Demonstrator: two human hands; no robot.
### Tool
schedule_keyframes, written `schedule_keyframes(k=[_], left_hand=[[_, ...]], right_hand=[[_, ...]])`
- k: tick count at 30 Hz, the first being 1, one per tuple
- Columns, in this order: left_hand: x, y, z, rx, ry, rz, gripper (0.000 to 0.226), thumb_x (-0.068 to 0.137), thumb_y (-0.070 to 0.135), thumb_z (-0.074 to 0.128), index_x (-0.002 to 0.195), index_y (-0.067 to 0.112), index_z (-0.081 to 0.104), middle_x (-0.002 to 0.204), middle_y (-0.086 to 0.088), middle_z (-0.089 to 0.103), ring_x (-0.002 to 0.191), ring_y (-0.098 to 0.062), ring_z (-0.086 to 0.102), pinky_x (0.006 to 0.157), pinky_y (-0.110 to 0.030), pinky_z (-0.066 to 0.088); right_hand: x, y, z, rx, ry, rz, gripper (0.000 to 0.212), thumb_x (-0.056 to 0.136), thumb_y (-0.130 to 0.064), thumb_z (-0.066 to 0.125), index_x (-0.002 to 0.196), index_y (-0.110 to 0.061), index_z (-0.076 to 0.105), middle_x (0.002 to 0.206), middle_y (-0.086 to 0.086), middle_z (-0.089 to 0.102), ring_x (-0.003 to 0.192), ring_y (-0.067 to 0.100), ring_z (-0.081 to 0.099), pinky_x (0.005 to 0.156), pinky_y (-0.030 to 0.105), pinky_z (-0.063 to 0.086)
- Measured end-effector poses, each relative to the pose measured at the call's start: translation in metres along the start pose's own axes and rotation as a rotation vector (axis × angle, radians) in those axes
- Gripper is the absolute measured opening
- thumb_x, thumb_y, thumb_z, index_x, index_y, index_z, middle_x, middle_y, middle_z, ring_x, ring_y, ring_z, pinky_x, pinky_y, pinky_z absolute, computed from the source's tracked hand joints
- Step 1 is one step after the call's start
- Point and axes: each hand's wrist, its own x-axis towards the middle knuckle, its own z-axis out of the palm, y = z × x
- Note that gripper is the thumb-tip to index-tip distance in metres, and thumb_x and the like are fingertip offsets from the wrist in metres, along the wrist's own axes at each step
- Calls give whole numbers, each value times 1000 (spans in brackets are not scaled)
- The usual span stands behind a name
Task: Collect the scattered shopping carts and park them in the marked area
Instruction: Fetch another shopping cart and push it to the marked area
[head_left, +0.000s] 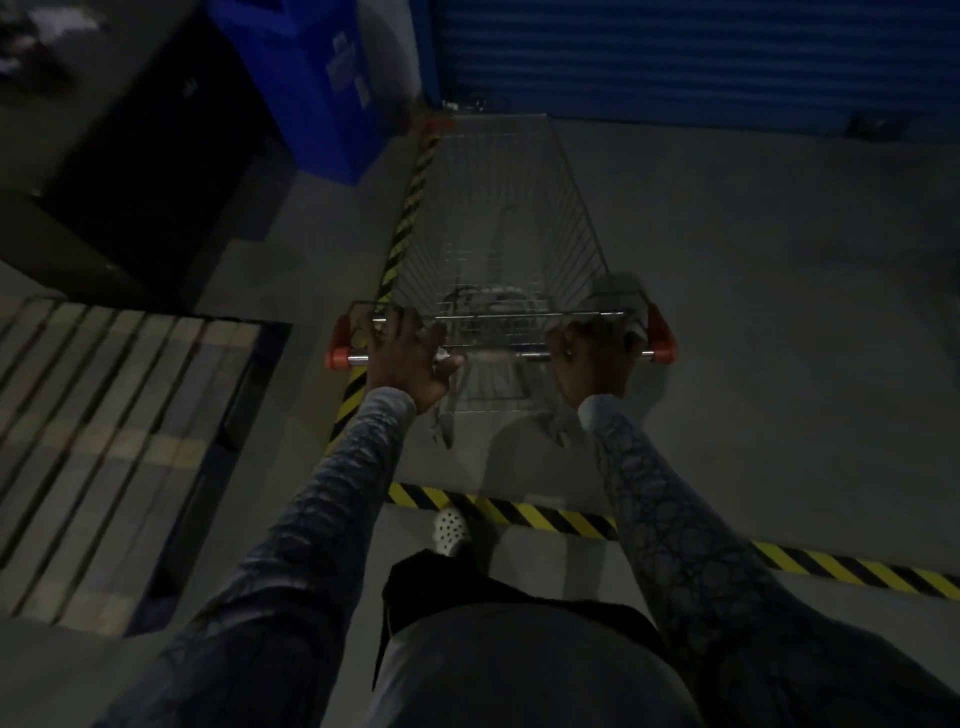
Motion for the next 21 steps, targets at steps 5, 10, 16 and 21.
schedule_keyframes(k=[5, 10, 16, 21], left_hand=[[63, -50, 11, -109, -43, -116, 55, 86, 59, 44, 124, 21, 56, 135, -16, 49, 128, -37, 39, 110, -60, 10], [119, -91, 23, -184, -139, -257, 69, 95, 57, 36, 148, 11, 37, 157, -18, 29, 144, -39, 24, 115, -63, -5], [191, -149, 48, -160, -270, -260, 79, 93, 58, 35, 157, 14, 19, 165, -14, 8, 151, -34, 0, 113, -71, -2], [230, -151, 12, -201, -2, -171, 84, 77, 51, 33, 142, 0, 45, 142, -37, 43, 128, -64, 37, 96, -81, 10]], right_hand=[[38, -47, 33, 148, 183, -90, 30, 96, -48, 54, 95, -25, 72, 100, 6, 65, 100, 33, 57, 93, 46, 35], [61, -94, 50, 137, 112, -129, 43, 92, -52, 55, 120, -21, 64, 113, 6, 60, 110, 32, 53, 106, 48, 31], [100, -138, 69, 56, -88, -151, 79, 69, -44, 62, 143, -21, 47, 129, 5, 52, 124, 29, 44, 111, 49, 27], [138, -157, 92, 107, -154, -236, 87, 70, -39, 64, 151, -18, 37, 145, 5, 47, 138, 27, 38, 119, 45, 19]])
